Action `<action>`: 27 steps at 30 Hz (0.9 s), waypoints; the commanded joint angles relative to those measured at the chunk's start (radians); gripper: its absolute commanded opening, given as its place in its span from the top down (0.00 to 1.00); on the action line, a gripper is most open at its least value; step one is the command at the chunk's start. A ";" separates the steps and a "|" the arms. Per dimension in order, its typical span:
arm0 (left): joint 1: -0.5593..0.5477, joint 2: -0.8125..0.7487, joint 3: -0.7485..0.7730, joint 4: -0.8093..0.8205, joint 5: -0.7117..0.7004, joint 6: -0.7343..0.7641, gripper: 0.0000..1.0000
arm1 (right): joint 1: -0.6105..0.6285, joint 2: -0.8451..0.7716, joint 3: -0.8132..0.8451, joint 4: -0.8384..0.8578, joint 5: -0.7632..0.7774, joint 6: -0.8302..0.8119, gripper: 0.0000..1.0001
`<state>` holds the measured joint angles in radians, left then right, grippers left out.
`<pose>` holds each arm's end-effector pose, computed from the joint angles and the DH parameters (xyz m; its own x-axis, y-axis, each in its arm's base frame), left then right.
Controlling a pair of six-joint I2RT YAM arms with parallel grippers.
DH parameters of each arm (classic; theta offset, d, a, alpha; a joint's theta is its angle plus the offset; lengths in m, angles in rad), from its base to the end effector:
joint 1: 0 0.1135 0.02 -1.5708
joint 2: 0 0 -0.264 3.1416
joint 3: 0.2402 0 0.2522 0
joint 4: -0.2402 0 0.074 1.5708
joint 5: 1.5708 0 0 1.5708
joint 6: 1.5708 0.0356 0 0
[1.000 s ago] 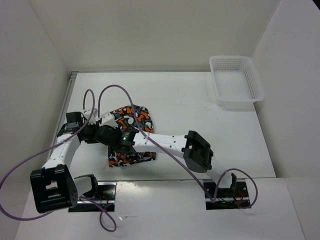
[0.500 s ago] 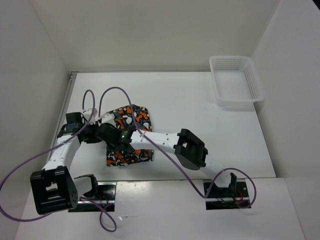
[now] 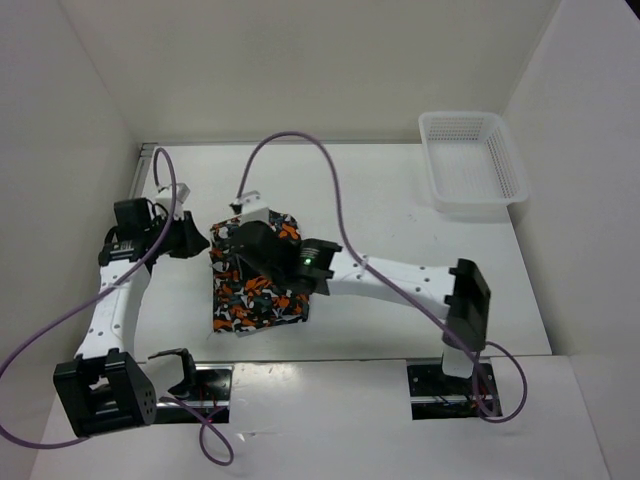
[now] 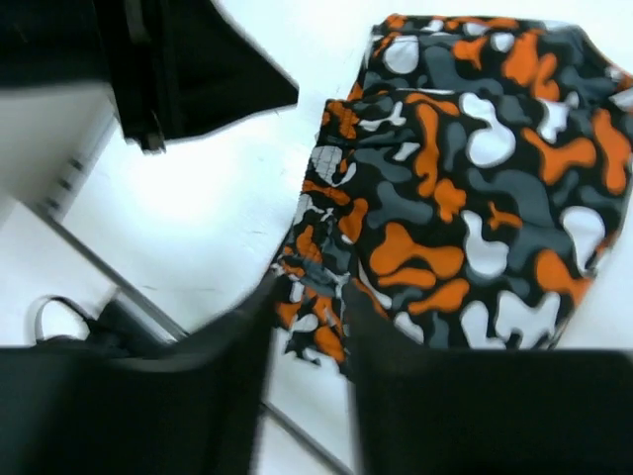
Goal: Fold and stack the shorts
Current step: Fold the shorts
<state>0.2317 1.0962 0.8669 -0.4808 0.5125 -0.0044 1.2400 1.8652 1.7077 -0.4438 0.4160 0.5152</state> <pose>0.2290 0.0361 0.2826 -0.6352 -0.1538 -0.7569 0.1590 0.9329 -0.3230 0.1552 0.4075 0.3267 -0.5328 -0.1639 -0.8302 -0.5681 0.7964 0.2074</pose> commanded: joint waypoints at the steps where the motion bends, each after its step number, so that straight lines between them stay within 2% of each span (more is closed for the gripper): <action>1: -0.037 0.002 -0.018 -0.005 0.112 0.004 0.77 | -0.042 -0.128 -0.123 0.027 0.075 0.093 0.70; 3: -0.084 0.031 -0.032 0.036 0.159 0.004 0.77 | -0.083 -0.150 -0.210 0.027 0.002 0.121 0.93; 5: -0.133 0.060 -0.066 0.086 0.172 0.004 0.77 | -0.154 -0.150 -0.275 0.045 -0.086 0.147 0.95; 7: -0.160 0.079 -0.095 0.111 0.156 0.004 0.77 | -0.166 -0.139 -0.304 0.071 -0.123 0.160 0.99; 10: -0.169 0.126 -0.140 0.073 0.104 0.004 0.79 | -0.166 -0.072 -0.342 0.082 -0.151 0.169 0.99; 11: -0.143 0.136 -0.150 0.027 0.028 0.004 0.79 | -0.166 -0.055 -0.362 0.091 -0.151 0.181 0.99; 12: -0.126 0.136 -0.172 0.027 0.027 0.004 0.81 | -0.166 -0.040 -0.378 0.102 -0.163 0.181 0.99; 16: -0.117 0.110 -0.293 0.102 0.018 0.004 0.81 | -0.175 0.006 -0.497 0.171 -0.174 0.215 0.99; 20: -0.117 0.191 -0.316 0.137 -0.016 0.004 0.81 | -0.175 0.080 -0.485 0.140 -0.148 0.215 1.00; 23: -0.117 0.237 -0.302 0.137 -0.028 0.004 0.81 | -0.175 0.059 -0.457 0.105 -0.125 0.203 1.00; 27: -0.117 0.248 -0.246 0.119 -0.039 0.004 0.81 | -0.175 -0.070 -0.393 0.059 -0.082 0.192 1.00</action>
<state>0.1112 1.3319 0.5793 -0.3817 0.5201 -0.0093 1.0653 1.9068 1.2415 -0.3618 0.2722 0.7139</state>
